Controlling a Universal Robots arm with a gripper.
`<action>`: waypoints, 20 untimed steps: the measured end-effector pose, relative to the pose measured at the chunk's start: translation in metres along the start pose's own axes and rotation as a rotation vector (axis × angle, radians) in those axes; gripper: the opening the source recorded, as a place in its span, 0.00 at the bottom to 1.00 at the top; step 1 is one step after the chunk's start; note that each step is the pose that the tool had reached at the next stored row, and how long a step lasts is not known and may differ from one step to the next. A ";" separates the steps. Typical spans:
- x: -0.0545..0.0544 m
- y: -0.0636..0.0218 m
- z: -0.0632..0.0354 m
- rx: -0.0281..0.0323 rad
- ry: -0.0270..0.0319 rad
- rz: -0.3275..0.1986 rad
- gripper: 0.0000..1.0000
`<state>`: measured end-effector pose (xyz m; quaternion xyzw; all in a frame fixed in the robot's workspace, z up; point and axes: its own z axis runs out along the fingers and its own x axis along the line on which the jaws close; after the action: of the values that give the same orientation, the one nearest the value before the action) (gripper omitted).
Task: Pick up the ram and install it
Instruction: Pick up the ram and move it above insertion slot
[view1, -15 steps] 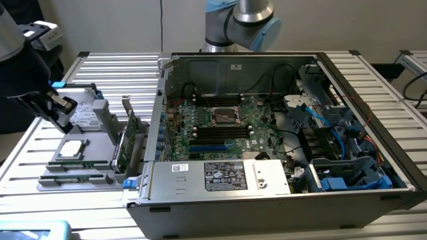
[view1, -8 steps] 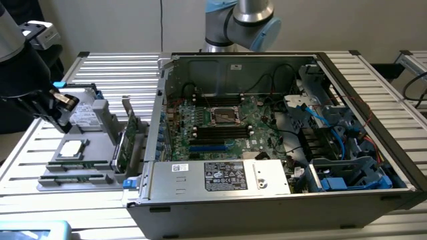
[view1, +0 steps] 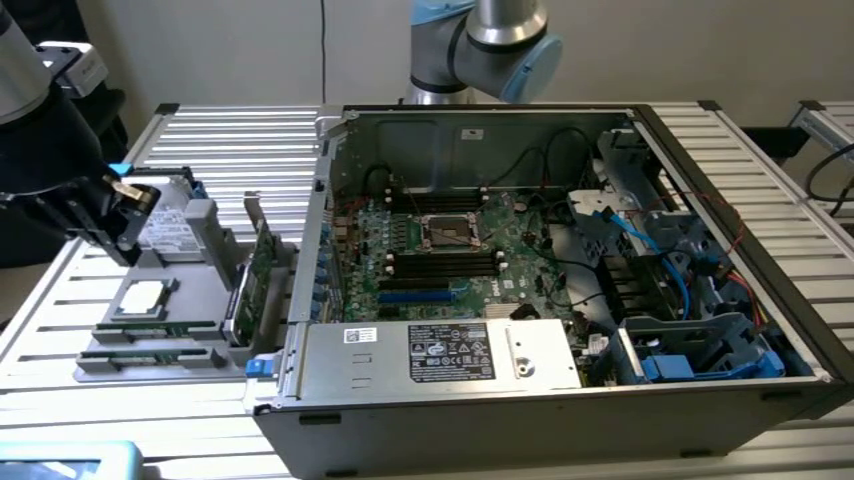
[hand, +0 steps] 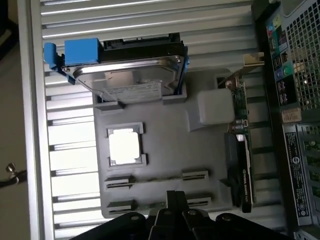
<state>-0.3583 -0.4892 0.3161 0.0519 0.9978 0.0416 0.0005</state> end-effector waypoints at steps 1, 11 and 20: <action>0.000 0.0000 0.0000 0.0001 0.0016 -0.019 0.11; 0.000 0.0000 0.0000 0.0006 0.0165 -0.199 0.11; 0.000 0.0000 0.0000 0.0013 0.0301 -0.363 0.11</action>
<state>-0.3584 -0.4892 0.3161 -0.1299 0.9907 0.0409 -0.0070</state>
